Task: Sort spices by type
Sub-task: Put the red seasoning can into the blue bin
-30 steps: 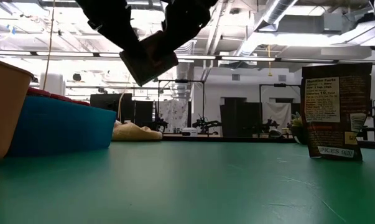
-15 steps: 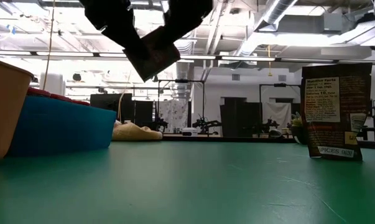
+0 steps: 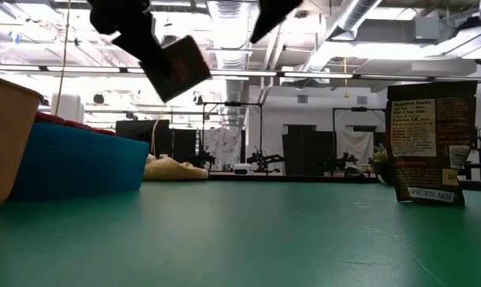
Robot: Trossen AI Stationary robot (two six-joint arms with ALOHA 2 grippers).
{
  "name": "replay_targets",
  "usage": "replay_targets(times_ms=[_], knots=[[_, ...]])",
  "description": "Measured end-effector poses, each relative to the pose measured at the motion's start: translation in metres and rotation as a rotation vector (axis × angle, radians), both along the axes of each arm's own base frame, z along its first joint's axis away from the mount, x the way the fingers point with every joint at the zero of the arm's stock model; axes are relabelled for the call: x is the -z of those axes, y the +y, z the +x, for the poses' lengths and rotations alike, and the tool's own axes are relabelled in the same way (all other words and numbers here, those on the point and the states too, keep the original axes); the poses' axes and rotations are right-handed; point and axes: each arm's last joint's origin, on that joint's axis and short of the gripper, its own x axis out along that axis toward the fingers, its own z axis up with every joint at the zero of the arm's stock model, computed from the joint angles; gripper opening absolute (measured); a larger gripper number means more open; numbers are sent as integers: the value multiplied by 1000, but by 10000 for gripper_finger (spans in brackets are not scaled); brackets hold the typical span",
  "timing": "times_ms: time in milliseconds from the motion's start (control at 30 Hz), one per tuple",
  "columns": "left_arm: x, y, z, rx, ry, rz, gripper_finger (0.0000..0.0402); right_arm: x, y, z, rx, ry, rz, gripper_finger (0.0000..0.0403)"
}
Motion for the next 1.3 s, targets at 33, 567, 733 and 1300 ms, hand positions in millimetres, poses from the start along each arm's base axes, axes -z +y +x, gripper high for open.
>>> replay_targets(times_ms=[33,567,733,1300], knots=[[-2,0,-4,-5,1,7,181,2,-3,-3,14,-4,3,320],[-23,-48,-51,84,-159,-53,181,85,29,7,-168,-564,126,318],[-10,-60,-62,105,-251,-17,181,96,50,19,-227,-662,149,317],[41,-53,-76,-35,-471,-80,181,136,32,51,-119,-785,251,317]])
